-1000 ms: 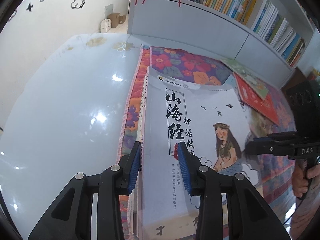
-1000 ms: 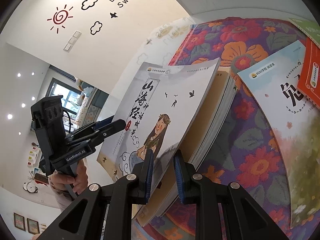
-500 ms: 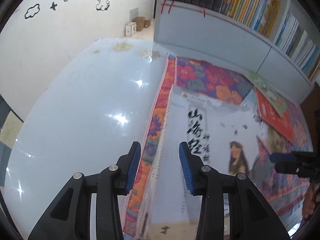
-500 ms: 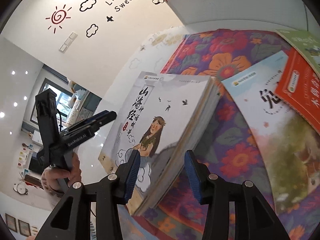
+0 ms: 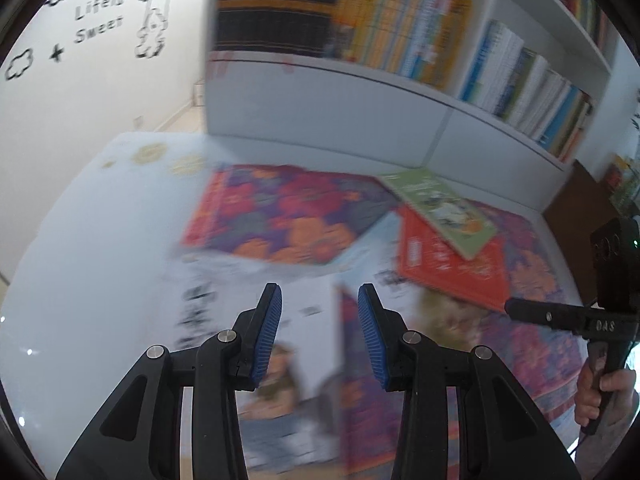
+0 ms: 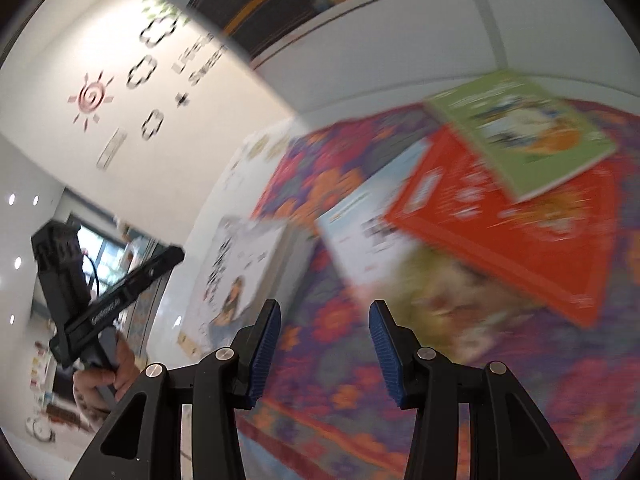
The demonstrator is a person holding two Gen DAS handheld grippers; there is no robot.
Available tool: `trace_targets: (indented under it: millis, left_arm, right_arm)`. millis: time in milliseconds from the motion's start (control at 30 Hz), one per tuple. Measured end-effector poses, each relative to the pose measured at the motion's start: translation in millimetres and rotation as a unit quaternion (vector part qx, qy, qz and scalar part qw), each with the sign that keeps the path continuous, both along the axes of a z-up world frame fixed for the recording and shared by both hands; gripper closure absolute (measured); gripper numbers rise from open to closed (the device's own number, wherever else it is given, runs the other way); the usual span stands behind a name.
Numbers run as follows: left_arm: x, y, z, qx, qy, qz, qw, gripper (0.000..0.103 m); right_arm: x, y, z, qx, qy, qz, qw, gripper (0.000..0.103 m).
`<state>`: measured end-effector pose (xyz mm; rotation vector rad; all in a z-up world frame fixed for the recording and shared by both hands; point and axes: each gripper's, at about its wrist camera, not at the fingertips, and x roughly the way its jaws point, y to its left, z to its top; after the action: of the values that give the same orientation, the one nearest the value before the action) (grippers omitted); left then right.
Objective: Organize books
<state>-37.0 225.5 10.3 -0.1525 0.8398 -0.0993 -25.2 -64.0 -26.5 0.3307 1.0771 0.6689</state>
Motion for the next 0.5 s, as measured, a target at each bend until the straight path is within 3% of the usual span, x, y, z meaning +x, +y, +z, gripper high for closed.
trace_targets:
  millis: [267,500]
  left_arm:
    - [55,-99,-17,-0.043,-0.008,-0.024,0.9987,0.066]
    - [113,-161,-73,-0.086,0.018,-0.004,0.9961,0.066]
  right_arm:
    - [56,-132,10,-0.022,-0.067,-0.14,0.988,0.058]
    - [128,-185,-24,-0.049,-0.093,-0.164,0.981,0.058]
